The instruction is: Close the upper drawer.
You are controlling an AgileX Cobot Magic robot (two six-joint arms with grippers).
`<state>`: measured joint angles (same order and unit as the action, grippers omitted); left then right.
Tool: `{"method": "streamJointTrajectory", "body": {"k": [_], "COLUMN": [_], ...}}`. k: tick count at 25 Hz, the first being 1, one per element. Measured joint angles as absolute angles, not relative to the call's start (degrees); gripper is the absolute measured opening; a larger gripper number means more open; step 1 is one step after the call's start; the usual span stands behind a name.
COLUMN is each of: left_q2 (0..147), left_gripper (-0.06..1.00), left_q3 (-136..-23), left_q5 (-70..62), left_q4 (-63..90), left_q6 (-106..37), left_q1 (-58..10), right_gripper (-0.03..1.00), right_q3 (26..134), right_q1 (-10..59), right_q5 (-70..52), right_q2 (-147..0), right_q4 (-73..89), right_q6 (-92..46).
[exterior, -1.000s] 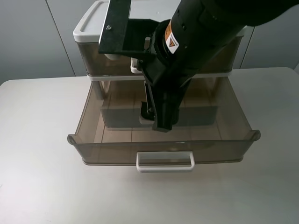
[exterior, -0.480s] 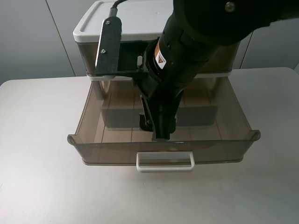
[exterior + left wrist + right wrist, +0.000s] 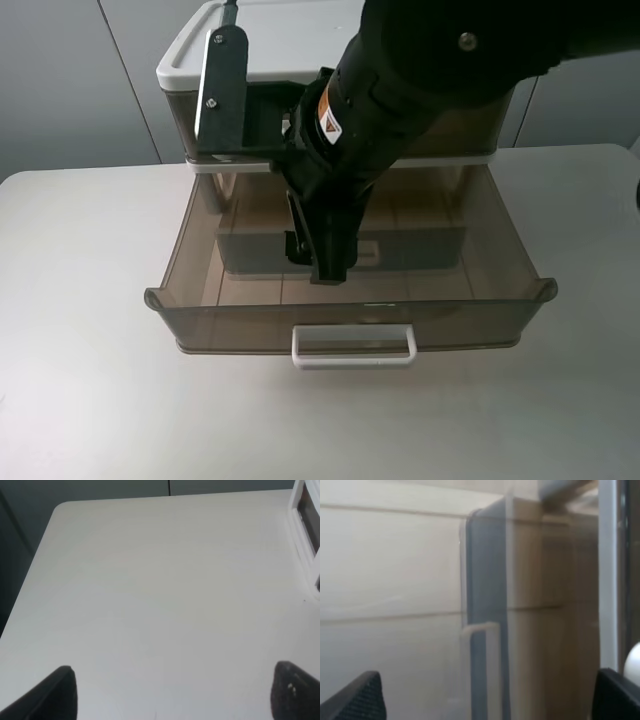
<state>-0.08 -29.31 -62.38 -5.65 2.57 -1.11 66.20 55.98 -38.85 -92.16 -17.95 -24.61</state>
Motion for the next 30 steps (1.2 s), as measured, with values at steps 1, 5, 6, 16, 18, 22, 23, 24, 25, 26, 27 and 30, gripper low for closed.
{"method": "streamJointTrajectory", "body": {"k": [1,5,6,16,18,22,23,24,25,26,27,30], "left_q2": [-0.1,-0.1,-0.1,-0.1,-0.1,-0.1,-0.1,-0.1,-0.1,-0.1,-0.1,-0.1], "left_gripper": [0.74,0.74,0.74,0.74,0.74,0.74,0.74,0.74,0.74,0.74,0.74,0.74], "left_q3": [-29.3,-29.3,-29.3,-29.3,-29.3,-29.3,-29.3,-29.3,-29.3,-29.3,-29.3,-29.3], "left_q5": [-62.4,-62.4,-62.4,-62.4,-62.4,-62.4,-62.4,-62.4,-62.4,-62.4,-62.4,-62.4], "left_q4": [-5.7,-5.7,-5.7,-5.7,-5.7,-5.7,-5.7,-5.7,-5.7,-5.7,-5.7,-5.7], "left_q6": [2.6,2.6,2.6,2.6,2.6,2.6,2.6,2.6,2.6,2.6,2.6,2.6], "left_q1": [-1.1,-1.1,-1.1,-1.1,-1.1,-1.1,-1.1,-1.1,-1.1,-1.1,-1.1,-1.1], "right_gripper": [0.63,0.63,0.63,0.63,0.63,0.63,0.63,0.63,0.63,0.63,0.63,0.63], "right_q3": [66.2,66.2,66.1,66.0,66.0,66.1,66.1,66.1,66.1,66.1,66.1,66.1], "right_q1": [56.0,56.0,56.0,56.2,56.5,56.8,57.0,57.0,57.1,57.1,57.1,57.1], "right_q5": [-37.9,-35.8,-35.6,-32.8,-31.4,-31.7,-32.3,-33.5,-34.7,-36.6,-38.9,-46.5], "right_q2": [-92.2,-92.3,-92.4,-92.2,-91.1,-86.3,-84.5,-82.5,-80.4,-78.5,-76.3,-69.8], "right_q4": [-17.9,-17.8,-18.2,-16.2,-15.4,-10.4,-8.9,-7.4,-6.3,-5.8,-5.2,-4.7], "right_q6": [-24.6,-24.5,-24.5,-24.5,-24.6,-23.0,-22.1,-21.0,-19.8,-18.7,-17.3,-13.0]}}
